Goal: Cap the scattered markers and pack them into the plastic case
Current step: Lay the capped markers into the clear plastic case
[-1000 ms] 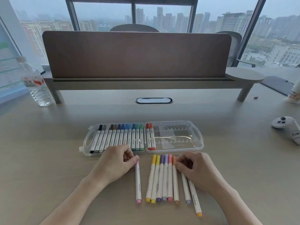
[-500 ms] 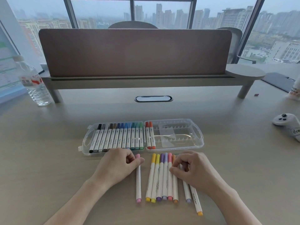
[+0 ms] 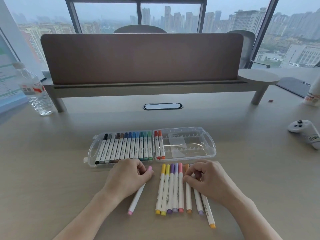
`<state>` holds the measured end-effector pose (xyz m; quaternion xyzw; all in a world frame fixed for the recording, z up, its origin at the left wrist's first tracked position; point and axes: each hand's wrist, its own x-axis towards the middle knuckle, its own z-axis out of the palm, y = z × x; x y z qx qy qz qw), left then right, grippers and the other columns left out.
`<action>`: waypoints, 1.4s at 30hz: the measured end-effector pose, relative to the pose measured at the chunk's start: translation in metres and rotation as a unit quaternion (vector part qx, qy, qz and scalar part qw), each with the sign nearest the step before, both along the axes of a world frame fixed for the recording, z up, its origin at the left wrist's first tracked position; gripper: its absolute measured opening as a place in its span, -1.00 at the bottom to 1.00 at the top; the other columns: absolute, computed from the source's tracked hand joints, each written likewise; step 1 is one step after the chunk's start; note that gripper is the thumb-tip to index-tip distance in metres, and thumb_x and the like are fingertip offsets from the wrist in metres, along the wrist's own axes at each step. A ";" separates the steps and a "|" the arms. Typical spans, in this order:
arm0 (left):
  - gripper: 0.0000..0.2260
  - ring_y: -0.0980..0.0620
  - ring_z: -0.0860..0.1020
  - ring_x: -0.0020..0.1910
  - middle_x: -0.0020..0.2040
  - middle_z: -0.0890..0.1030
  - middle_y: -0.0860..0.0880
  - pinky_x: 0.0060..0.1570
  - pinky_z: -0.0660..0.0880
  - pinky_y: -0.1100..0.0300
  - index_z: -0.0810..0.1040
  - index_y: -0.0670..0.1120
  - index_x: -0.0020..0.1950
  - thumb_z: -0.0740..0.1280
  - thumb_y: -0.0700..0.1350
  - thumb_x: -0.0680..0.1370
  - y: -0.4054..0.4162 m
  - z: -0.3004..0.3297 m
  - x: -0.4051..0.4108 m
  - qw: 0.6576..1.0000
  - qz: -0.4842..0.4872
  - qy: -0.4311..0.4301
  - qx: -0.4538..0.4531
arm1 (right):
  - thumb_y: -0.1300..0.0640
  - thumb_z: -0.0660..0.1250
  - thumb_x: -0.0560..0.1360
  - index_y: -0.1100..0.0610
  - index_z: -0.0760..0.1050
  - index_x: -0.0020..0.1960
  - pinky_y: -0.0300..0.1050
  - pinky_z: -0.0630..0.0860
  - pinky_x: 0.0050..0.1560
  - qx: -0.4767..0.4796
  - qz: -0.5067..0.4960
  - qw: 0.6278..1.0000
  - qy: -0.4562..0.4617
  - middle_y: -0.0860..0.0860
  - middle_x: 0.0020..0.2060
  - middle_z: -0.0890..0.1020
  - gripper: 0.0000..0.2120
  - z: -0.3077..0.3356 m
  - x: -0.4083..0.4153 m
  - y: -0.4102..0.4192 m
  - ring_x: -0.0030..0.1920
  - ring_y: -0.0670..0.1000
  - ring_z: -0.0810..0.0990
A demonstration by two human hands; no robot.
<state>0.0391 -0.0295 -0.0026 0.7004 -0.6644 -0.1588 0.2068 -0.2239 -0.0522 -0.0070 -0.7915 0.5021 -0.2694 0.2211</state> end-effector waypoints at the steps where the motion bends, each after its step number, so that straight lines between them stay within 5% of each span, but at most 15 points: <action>1: -0.72 0.22 0.55 -0.40 -0.40 0.60 0.14 -0.36 0.50 0.31 0.60 0.10 -0.25 0.40 0.27 0.49 -0.001 0.000 -0.001 1.000 0.000 0.000 0.001 | 0.05 0.50 0.38 -0.08 0.65 -0.27 -0.33 0.42 -0.33 0.000 0.000 1.000 -0.002 -0.22 -0.37 0.54 -0.92 0.000 0.000 0.000 -0.34 -0.10 0.49; 14: -0.78 0.28 0.57 -0.39 -0.43 0.61 0.08 -0.35 0.49 0.38 0.61 0.04 -0.28 0.43 0.07 0.54 -0.005 -0.002 -0.007 0.999 -0.027 0.027 -0.015 | 0.01 0.49 0.40 -0.07 0.66 -0.23 -0.28 0.44 -0.33 0.017 -0.009 1.000 0.006 -0.19 -0.39 0.54 -0.95 0.004 0.005 0.006 -0.34 -0.12 0.47; 24: -0.73 0.18 0.59 -0.38 -0.38 0.63 0.05 -0.36 0.34 0.45 0.60 0.00 -0.30 0.41 0.09 0.55 -0.010 0.004 -0.020 1.000 0.006 0.007 -0.018 | -0.24 0.31 0.44 0.08 0.59 -0.27 -0.36 0.27 -0.47 -0.032 -0.028 0.982 0.184 -0.02 -0.43 0.60 -0.61 0.019 0.025 0.007 -0.42 -0.02 0.50; 29: -0.72 0.18 0.60 -0.39 -0.37 0.63 0.07 -0.27 0.45 0.38 0.58 0.03 -0.24 0.40 0.19 0.53 -0.012 0.004 -0.017 1.000 0.006 0.024 0.011 | -0.21 0.34 0.37 0.16 0.38 -0.40 -0.22 0.27 -0.46 0.011 -0.042 0.981 0.191 0.00 -0.56 0.35 -0.55 0.022 0.035 0.007 -0.52 -0.04 0.24; 35: -0.71 0.15 0.63 -0.37 -0.36 0.65 0.03 -0.17 0.57 0.25 0.57 0.00 -0.21 0.40 0.18 0.53 -0.015 0.010 -0.009 0.999 0.008 0.050 0.012 | -0.01 0.31 0.33 0.09 0.20 -0.44 -0.20 0.19 -0.48 0.063 -0.064 0.970 0.226 -0.05 -0.53 0.26 -0.66 0.030 0.049 0.014 -0.49 -0.02 0.22; 42: -0.77 0.19 0.58 -0.27 -0.29 0.63 0.09 -0.23 0.49 0.33 0.59 0.00 -0.20 0.41 0.13 0.54 -0.029 0.023 -0.011 0.997 -0.026 0.073 -0.020 | 0.01 0.32 0.32 0.08 0.20 -0.47 -0.23 0.14 -0.51 0.057 -0.088 0.974 0.201 -0.06 -0.57 0.19 -0.65 0.028 0.047 0.012 -0.53 -0.06 0.15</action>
